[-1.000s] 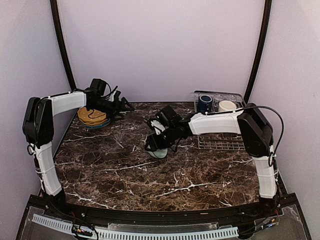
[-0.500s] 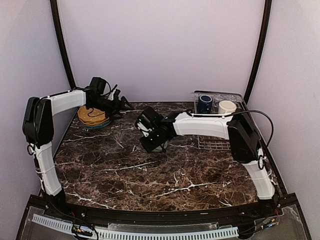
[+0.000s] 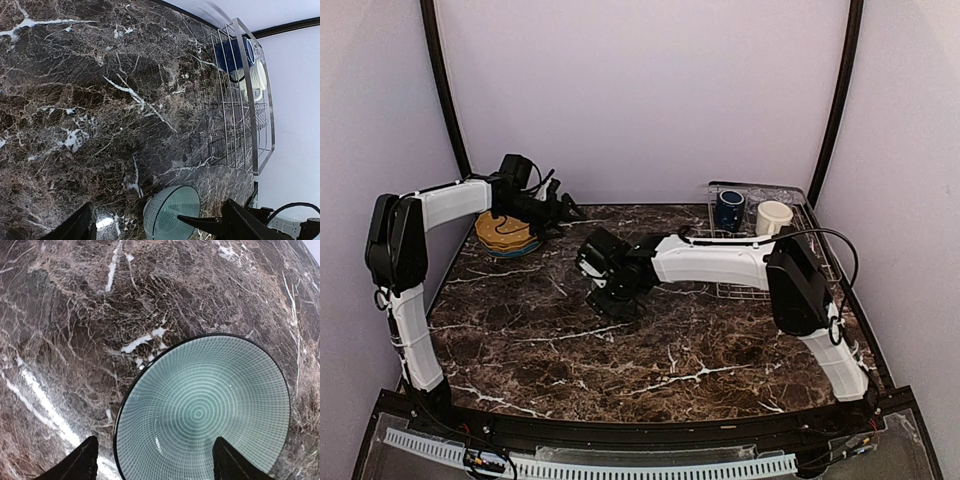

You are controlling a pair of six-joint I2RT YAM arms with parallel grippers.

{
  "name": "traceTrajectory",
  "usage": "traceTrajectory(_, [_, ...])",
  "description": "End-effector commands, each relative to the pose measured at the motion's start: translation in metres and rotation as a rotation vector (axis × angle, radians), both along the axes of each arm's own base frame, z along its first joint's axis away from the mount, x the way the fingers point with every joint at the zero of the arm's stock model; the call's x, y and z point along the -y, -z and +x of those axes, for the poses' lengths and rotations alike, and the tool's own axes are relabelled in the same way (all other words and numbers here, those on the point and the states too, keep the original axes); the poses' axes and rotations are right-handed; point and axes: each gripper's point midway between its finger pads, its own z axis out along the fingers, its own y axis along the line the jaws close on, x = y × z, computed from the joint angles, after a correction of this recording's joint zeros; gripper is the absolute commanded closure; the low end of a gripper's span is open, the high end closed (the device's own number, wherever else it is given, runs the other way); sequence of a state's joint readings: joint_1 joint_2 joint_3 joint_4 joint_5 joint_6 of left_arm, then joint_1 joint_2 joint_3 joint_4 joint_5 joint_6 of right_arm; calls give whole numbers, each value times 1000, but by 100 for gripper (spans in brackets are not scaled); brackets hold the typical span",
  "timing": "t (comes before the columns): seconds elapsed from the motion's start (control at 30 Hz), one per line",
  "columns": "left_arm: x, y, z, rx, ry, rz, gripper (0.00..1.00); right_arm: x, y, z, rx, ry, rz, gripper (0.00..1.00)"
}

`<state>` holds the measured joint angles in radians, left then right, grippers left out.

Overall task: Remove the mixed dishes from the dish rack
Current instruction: Grab the bowl at the center of the board.

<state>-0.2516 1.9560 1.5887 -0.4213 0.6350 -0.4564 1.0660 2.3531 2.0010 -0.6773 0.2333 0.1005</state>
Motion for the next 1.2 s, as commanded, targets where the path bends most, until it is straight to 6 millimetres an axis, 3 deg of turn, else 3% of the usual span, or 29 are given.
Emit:
traceTrajectory(0.0, [5, 1, -4, -9, 24, -3, 14, 3, -66, 11, 70, 24, 132, 22])
traceTrajectory(0.17, [15, 9, -8, -18, 57, 21, 14, 30, -114, 23, 93, 98, 287, 16])
traceTrajectory(0.33, [22, 17, -15, -28, 92, 118, 14, 84, -150, 43, 97, 229, 446, 10])
traceTrajectory(0.57, [38, 30, -33, -14, 179, 284, 14, 137, -169, 53, 41, 325, 613, 1])
traceTrajectory(0.73, [52, 49, -48, -51, 306, 397, 15, 154, -182, 45, 70, 338, 657, 1])
traceTrajectory(0.93, [65, 67, -67, -81, 418, 469, 20, 168, -184, 43, 89, 351, 638, 1])
traceTrajectory(1.17, [62, 84, -76, -94, 463, 587, 30, 167, -178, 43, 70, 352, 636, 1])
